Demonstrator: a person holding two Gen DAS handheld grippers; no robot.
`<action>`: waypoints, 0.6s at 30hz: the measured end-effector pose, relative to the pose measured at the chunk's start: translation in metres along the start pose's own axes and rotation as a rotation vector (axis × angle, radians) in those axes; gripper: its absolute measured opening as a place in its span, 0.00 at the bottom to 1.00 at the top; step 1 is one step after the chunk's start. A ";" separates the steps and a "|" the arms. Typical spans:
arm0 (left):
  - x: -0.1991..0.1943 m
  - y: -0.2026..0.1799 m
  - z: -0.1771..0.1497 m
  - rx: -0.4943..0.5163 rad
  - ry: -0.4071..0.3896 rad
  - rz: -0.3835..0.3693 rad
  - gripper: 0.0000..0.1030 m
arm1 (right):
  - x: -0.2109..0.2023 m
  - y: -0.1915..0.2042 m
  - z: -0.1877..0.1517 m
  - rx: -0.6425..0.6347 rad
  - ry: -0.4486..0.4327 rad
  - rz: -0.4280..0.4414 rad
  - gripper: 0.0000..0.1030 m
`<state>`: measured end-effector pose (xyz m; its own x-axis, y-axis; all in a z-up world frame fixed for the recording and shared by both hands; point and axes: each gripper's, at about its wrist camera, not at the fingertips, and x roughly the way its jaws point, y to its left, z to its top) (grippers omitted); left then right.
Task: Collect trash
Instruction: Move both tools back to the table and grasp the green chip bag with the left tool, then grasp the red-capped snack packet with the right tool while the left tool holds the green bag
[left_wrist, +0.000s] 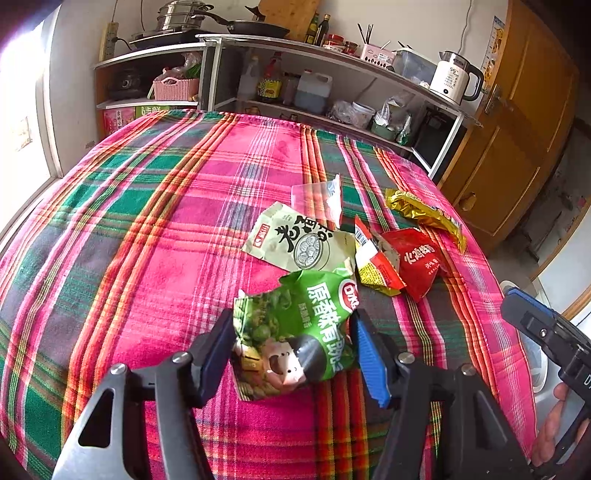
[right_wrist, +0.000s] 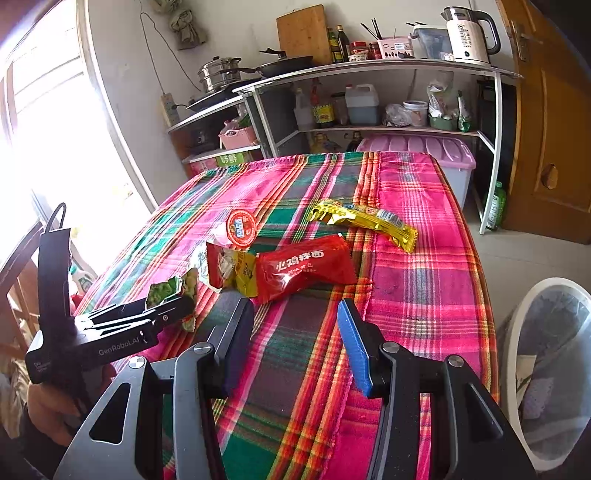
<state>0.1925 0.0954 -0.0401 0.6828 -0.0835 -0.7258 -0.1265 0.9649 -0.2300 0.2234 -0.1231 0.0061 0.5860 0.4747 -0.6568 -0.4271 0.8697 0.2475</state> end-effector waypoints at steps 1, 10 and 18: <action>0.000 0.001 0.000 -0.001 0.000 -0.009 0.52 | 0.002 0.002 0.001 -0.005 0.002 0.002 0.47; -0.011 0.008 -0.005 -0.010 -0.046 -0.067 0.32 | 0.026 0.026 0.011 -0.059 0.046 0.036 0.47; -0.032 0.033 -0.005 -0.057 -0.118 -0.091 0.32 | 0.057 0.050 0.023 -0.090 0.095 0.058 0.47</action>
<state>0.1626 0.1291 -0.0282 0.7729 -0.1364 -0.6197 -0.0991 0.9387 -0.3302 0.2514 -0.0497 -0.0027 0.4929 0.5050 -0.7086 -0.5210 0.8235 0.2245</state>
